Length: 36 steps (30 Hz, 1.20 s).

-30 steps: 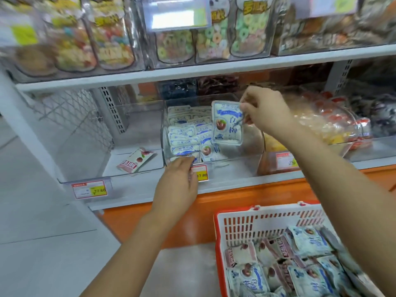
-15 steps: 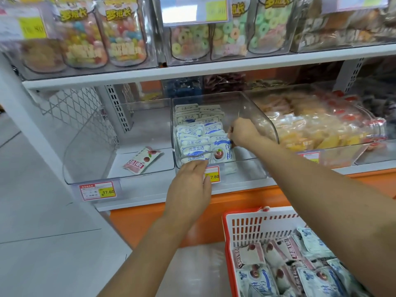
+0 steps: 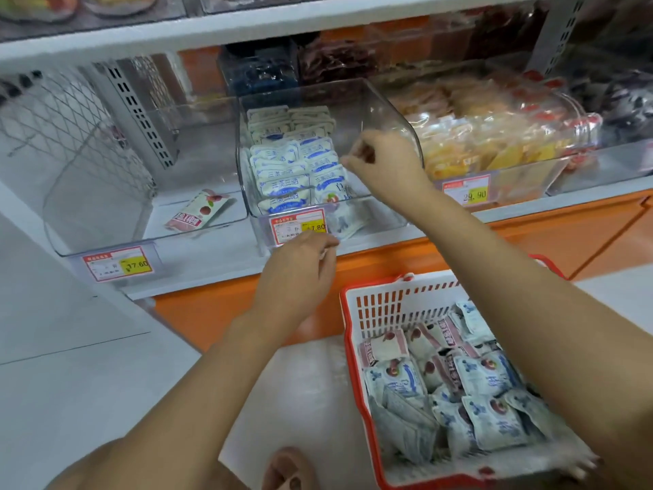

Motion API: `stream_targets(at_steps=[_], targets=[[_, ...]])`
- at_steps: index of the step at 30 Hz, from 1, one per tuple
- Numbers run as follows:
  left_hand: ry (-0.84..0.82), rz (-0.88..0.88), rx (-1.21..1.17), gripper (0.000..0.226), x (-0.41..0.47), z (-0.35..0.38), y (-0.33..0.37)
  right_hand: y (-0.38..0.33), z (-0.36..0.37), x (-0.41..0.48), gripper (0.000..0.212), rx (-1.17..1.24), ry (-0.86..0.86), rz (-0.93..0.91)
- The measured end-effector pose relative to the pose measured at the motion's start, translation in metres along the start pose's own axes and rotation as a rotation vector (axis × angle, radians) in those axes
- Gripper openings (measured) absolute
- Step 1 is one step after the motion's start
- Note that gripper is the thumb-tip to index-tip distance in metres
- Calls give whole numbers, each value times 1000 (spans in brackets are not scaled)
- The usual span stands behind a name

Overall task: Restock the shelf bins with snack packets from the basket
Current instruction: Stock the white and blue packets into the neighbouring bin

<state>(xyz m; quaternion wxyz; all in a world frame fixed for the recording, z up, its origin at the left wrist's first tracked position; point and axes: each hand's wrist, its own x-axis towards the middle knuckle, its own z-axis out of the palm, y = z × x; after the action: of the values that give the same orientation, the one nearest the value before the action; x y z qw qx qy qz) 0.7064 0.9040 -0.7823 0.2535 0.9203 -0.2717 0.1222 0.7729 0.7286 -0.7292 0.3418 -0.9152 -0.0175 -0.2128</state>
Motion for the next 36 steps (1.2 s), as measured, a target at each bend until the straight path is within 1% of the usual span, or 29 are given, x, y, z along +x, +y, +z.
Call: stream_targets(at_steps=[2, 4, 6, 8, 10, 11, 13, 14, 16, 18, 20, 25, 26, 27, 29, 30, 32, 34, 35, 36], targets=[[-178, -36, 75, 23, -6, 14, 1, 9, -8, -33, 25, 86, -50, -13], [-335, -63, 170, 25, -13, 32, 3, 31, -6, -67, 30, 104, -179, 21], [-489, -97, 183, 30, -21, 50, 5, 61, 7, -97, 33, 52, -334, 94], [-662, -124, 154, 25, -32, 67, 5, 98, 30, -125, 31, -36, -513, 240], [-799, -123, 137, 25, -43, 80, 4, 134, 55, -154, 27, -102, -665, 445], [-848, -127, 141, 27, -47, 84, 3, 151, 66, -169, 24, -139, -733, 520], [-912, -145, 166, 27, -52, 92, 3, 179, 84, -196, 18, -189, -866, 600], [-923, -153, 173, 26, -52, 95, 2, 191, 92, -210, 17, -214, -907, 637], [-917, -158, 183, 24, -50, 99, 3, 207, 103, -234, 23, -207, -941, 789], [-912, -148, 182, 24, -47, 101, 3, 222, 115, -252, 32, -142, -911, 918], [-919, -141, 177, 26, -45, 102, 2, 225, 121, -260, 42, -120, -866, 1002], [-923, -136, 142, 25, -43, 107, -2, 224, 127, -265, 61, -196, -810, 1014], [-925, -139, 142, 25, -43, 107, -2, 223, 126, -265, 59, -194, -818, 1017], [-926, -136, 139, 25, -43, 107, -1, 222, 125, -265, 53, -184, -823, 1025], [-921, -133, 135, 26, -43, 106, -1, 219, 120, -265, 36, -171, -822, 1006], [-916, -133, 131, 26, -43, 106, 0, 216, 117, -265, 29, -168, -802, 987], [-915, -122, 132, 26, -44, 105, 1, 213, 112, -262, 19, -114, -705, 975], [-926, -115, 143, 27, -44, 103, 2, 207, 109, -253, 34, 49, -590, 960], [-930, -122, 138, 27, -44, 102, 1, 201, 105, -244, 38, 117, -527, 932], [-924, -132, 130, 27, -43, 100, 1, 193, 100, -233, 38, 165, -472, 898]])
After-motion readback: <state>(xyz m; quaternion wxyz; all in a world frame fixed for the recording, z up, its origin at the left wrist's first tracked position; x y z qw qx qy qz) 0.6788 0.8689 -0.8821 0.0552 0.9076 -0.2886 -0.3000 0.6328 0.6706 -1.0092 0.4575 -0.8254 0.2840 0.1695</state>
